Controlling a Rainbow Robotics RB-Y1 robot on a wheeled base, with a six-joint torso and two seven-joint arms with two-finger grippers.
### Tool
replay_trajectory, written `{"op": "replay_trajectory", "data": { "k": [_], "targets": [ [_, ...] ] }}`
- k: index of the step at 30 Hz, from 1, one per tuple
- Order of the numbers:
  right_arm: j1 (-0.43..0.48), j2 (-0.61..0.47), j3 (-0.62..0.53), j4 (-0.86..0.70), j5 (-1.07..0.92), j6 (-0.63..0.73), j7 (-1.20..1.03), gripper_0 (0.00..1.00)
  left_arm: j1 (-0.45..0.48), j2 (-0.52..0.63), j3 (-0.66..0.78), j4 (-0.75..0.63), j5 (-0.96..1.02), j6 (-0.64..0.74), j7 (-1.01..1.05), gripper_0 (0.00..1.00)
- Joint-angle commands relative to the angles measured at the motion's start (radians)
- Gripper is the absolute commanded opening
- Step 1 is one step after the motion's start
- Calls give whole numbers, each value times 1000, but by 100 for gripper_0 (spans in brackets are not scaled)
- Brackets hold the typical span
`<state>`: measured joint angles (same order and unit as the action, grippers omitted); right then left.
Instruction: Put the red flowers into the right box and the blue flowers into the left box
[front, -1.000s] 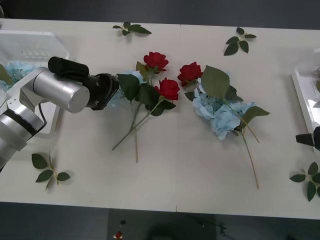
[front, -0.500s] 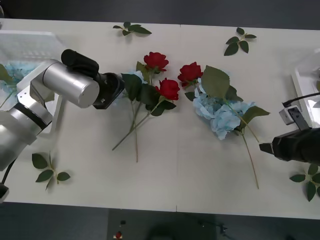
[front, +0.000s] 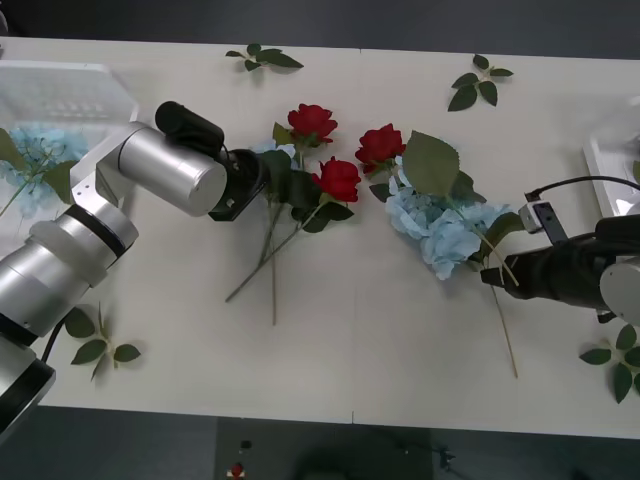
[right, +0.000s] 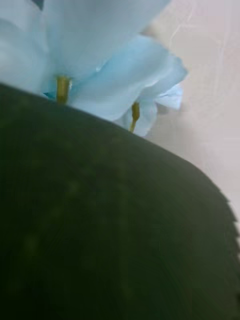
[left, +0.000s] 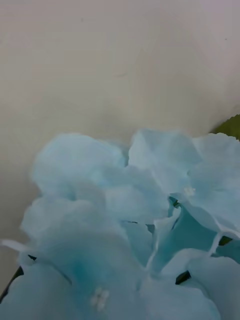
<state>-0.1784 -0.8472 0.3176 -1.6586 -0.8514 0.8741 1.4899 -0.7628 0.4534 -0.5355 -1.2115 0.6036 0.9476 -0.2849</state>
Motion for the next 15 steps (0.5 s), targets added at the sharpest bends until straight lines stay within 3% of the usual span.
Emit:
{"op": "replay_trajectory", "data": {
  "k": [1,5,14,15],
  "targets": [
    [-29,10,23,11,-1,-10,-45,100,-35,-18,0,13,-5,-4,-11,41],
    [-47,11,69,31,-3,-47,-57,100,-35,-27,-15,30,-5,-24,-17,2],
    [-64,37,100,51,3,-87,-72,100,-35,-16,-18,-2,-4,-36,-31,0],
    [-65,40,100,49,5,-87,-74,94,-35,-9,-18,-17,-2,-36,-33,0]
  ]
}}
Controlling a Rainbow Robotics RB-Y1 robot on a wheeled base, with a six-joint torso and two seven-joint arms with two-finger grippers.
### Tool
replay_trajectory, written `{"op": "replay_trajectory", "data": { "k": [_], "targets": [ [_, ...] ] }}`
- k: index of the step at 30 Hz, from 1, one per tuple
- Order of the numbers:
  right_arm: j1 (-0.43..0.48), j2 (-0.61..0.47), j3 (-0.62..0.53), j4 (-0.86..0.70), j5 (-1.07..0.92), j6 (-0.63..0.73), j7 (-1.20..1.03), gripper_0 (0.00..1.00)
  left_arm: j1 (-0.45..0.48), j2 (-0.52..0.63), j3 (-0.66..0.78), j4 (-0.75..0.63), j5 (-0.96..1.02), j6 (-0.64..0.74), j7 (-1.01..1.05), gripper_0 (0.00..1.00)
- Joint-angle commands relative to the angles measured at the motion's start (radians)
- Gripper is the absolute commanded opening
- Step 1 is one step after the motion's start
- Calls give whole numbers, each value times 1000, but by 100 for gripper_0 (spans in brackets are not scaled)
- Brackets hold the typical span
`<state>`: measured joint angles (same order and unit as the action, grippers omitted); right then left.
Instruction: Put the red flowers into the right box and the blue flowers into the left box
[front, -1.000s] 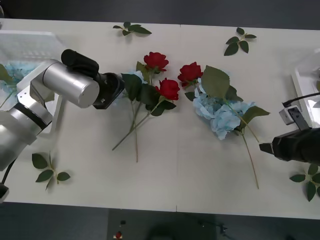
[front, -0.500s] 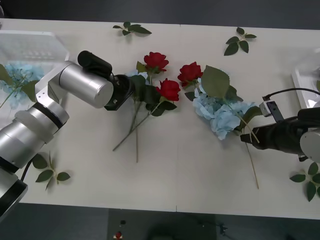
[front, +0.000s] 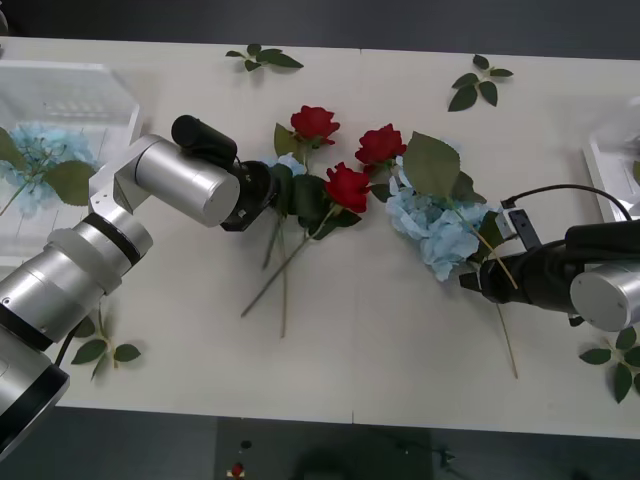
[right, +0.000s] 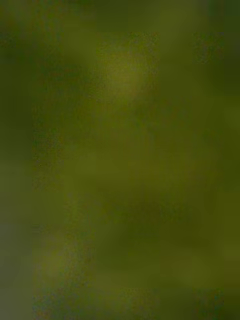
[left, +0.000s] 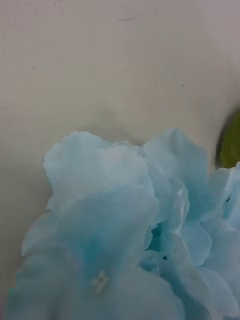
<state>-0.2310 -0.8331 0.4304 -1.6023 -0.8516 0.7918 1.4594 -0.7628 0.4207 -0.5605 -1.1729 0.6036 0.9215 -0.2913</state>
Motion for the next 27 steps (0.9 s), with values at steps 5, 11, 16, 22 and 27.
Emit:
{"op": "replay_trajectory", "data": {
  "k": [5,11,16,22,27],
  "targets": [
    [-14,29,-13,-5,11,-5,-45,0,-18,81,7,-148,-2,-6,-26,0],
    [-14,29,-13,-4,16,-10,-45,0,53,204,7,-337,-13,-6,-38,0],
    [-14,29,-13,-4,23,-14,-44,0,115,280,7,-472,-59,-6,-58,0],
    [-14,29,-13,-4,28,-16,-45,0,200,346,5,-617,-196,-6,-88,0],
    [-8,-3,-19,-4,17,-54,-53,0,247,363,7,-682,-303,-6,-114,0]
  ]
}}
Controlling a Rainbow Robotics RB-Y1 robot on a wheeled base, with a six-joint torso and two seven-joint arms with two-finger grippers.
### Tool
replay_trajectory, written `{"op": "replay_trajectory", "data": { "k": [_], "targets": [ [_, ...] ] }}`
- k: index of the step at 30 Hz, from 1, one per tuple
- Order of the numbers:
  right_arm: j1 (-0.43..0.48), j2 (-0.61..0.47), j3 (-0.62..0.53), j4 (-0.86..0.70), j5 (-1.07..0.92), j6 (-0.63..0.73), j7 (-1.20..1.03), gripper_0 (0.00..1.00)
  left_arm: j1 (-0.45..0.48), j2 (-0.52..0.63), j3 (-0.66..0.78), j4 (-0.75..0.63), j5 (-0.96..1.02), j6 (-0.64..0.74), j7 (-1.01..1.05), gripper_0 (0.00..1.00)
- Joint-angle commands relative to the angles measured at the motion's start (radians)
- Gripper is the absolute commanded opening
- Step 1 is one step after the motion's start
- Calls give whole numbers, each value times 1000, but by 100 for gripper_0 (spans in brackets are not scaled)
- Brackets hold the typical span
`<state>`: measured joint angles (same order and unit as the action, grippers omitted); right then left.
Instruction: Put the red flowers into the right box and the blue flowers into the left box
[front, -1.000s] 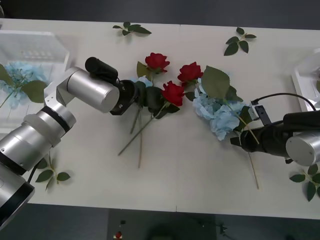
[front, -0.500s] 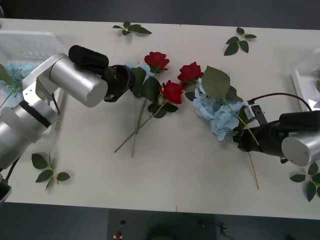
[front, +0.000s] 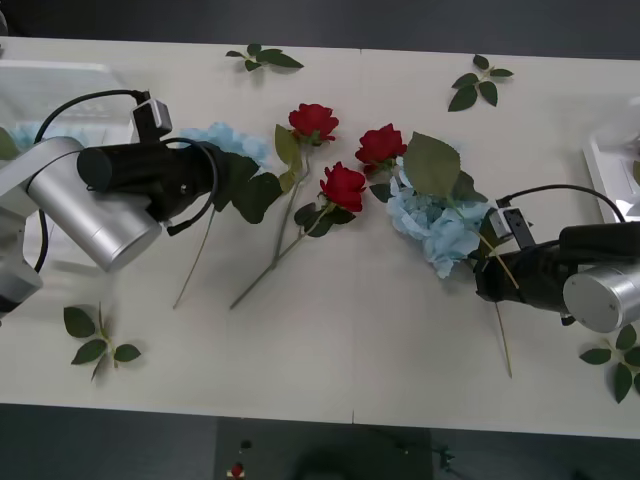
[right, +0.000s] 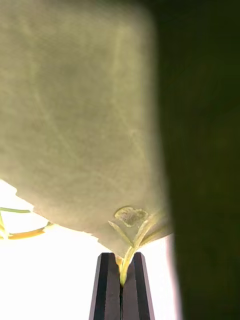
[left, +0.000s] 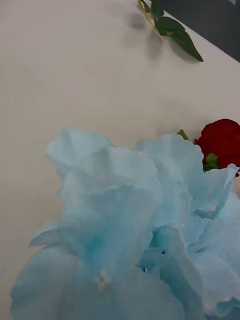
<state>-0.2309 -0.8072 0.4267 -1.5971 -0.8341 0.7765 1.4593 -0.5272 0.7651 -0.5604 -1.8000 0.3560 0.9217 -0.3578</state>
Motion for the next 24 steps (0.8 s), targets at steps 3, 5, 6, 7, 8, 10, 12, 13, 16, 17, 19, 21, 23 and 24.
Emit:
{"op": "replay_trajectory", "data": {
  "k": [3,5,6,7,8,10,12,13,16,17,19,21,23,24],
  "targets": [
    [15,-47,-52,-10,-16,-71,-57,0,21,19,7,-55,-91,-6,-99,0],
    [39,-56,-92,-21,-23,-89,-56,0,21,17,7,-45,-98,-6,-116,0],
    [48,-61,-111,-30,-27,-92,-56,0,21,16,7,-39,-100,-6,-115,0],
    [62,-66,-129,-40,-33,-94,-56,0,21,11,7,-33,-100,-6,-116,0],
    [81,-72,-161,-58,-39,-94,-57,0,21,3,7,-24,-104,-6,-118,1],
    [97,-75,-186,-72,-45,-94,-57,0,21,0,7,-16,-115,-6,-119,2],
    [171,-87,-296,-126,-109,-94,-59,0,19,-7,5,1,-129,-6,-130,56],
    [193,-92,-325,-142,-131,-94,-59,0,21,-7,7,4,-129,-6,-133,73],
    [255,-99,-407,-190,-204,-94,-54,0,24,-3,5,5,-127,-6,-142,94],
    [274,-99,-433,-201,-247,-94,-50,0,27,-1,5,5,-127,-6,-147,96],
    [318,-99,-493,-222,-364,-94,-37,0,35,3,5,5,-129,-6,-159,99],
    [357,-101,-539,-250,-444,-94,-7,0,46,16,5,5,-127,-6,-210,99],
    [384,-102,-569,-270,-497,-94,35,0,59,28,7,5,-127,-6,-254,99],
    [403,-101,-589,-284,-545,-94,64,0,69,37,5,5,-127,-6,-274,99]
  ]
}}
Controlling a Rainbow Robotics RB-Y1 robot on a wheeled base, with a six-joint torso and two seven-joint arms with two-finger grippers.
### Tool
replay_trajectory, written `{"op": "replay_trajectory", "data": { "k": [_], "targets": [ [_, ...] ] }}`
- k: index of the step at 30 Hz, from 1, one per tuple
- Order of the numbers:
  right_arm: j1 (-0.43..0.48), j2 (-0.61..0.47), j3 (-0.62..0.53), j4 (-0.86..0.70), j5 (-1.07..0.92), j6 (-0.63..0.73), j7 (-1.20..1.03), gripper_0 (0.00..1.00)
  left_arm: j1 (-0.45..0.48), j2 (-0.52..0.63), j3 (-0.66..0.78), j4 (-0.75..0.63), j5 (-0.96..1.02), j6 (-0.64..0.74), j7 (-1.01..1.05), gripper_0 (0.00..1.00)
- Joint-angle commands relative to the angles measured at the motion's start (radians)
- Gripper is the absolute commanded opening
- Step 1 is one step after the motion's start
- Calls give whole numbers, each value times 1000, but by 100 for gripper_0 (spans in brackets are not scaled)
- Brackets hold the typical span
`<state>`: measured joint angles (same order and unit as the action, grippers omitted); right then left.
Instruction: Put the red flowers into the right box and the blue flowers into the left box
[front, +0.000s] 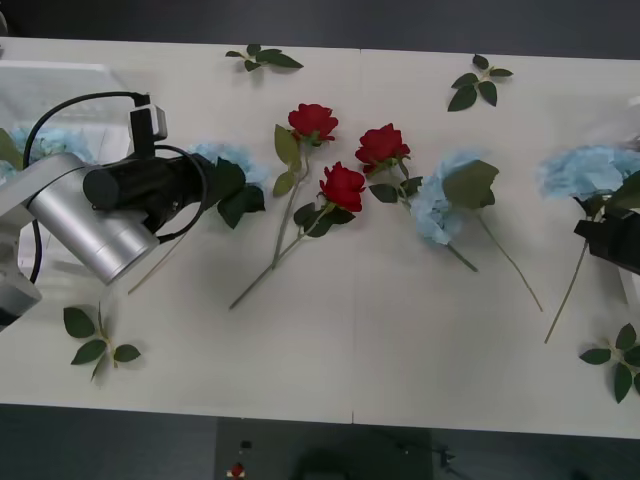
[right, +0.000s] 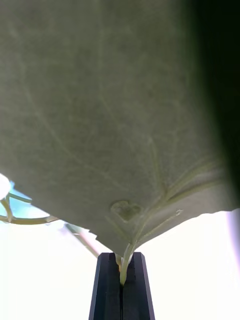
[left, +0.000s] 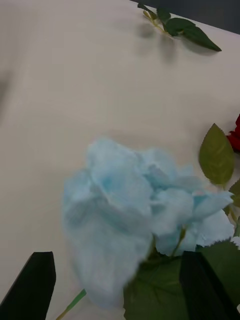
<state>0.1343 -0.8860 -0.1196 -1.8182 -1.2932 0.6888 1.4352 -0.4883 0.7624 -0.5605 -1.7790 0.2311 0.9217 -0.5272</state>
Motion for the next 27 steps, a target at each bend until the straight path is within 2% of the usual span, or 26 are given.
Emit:
{"op": "replay_trajectory", "data": {
  "k": [1,6,13,16,27],
  "targets": [
    [53,-22,-60,-76,-135,-6,122,0,42,49,5,-16,-3,-6,-123,99],
    [84,-18,-101,-136,-299,-6,300,0,80,60,5,-16,-3,-6,-209,99],
    [54,25,-121,-173,-463,-6,562,0,108,60,5,-7,-1,-6,-278,99],
    [21,55,-121,-181,-511,9,697,0,100,51,5,3,-1,-6,-287,84],
    [-168,188,-121,-182,-569,209,981,0,-9,-38,-22,194,-1,-35,-346,82]
  ]
}}
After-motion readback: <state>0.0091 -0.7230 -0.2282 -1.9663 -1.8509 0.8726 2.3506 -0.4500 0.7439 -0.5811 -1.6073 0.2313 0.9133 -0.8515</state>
